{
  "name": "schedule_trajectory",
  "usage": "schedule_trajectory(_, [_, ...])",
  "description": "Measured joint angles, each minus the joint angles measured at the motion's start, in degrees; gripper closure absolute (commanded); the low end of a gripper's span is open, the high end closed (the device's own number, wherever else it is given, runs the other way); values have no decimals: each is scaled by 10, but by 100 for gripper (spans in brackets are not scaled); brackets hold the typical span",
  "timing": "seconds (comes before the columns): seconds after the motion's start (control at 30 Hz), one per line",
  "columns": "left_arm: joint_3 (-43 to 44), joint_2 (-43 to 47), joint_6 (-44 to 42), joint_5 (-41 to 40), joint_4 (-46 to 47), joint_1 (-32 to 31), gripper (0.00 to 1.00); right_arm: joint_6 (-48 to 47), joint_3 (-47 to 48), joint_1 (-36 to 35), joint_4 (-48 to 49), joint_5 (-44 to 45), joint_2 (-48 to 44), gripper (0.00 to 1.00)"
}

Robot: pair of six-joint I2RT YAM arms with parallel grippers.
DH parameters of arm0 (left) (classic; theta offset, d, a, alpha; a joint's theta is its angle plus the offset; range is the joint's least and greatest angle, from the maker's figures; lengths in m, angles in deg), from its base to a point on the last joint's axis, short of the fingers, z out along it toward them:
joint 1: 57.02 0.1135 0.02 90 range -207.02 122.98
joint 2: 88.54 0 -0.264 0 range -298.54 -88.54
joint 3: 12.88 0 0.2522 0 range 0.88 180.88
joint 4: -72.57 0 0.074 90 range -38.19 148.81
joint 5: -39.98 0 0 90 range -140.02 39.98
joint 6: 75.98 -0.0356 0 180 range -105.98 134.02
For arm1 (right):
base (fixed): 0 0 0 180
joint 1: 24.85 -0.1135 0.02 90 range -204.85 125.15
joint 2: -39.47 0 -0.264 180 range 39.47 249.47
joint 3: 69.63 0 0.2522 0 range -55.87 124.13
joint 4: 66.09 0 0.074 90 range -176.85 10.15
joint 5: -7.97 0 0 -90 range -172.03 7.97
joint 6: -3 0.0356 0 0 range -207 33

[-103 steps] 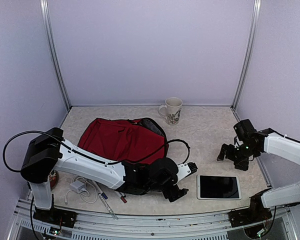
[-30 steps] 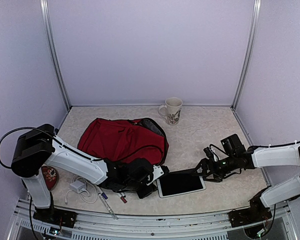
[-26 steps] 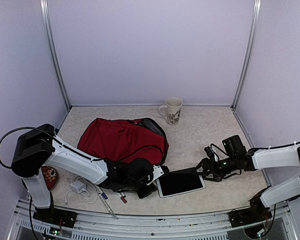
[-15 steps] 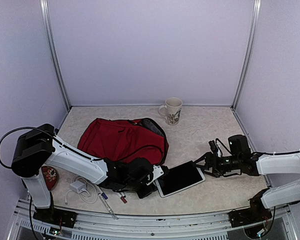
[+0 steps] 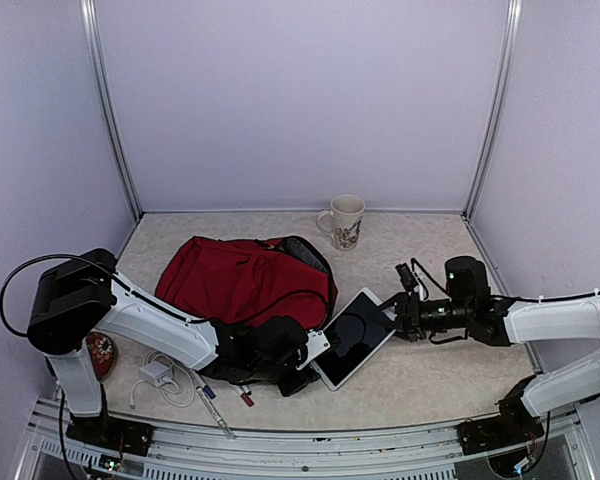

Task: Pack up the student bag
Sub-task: Pick up the iPad from the center of the board.

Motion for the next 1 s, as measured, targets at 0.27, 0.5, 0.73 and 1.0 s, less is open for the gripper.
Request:
schedule_trajectory(0.27, [-4,-14,0,7,45,4,54,-10,7,-40,-87,-22,31,31])
schedule_trajectory(0.5, [-14,-10,0,3,59,4,53,-42,48,-35,-167,21,64,51])
schedule_trajectory(0.73, [-20,-10,3,2,71,7,53,-40,70,-42,-179,41,66,76])
schedule_trajectory(1.0, [-24,-7,5,2,73,9,50,-38,70,-45,-157,42,53,100])
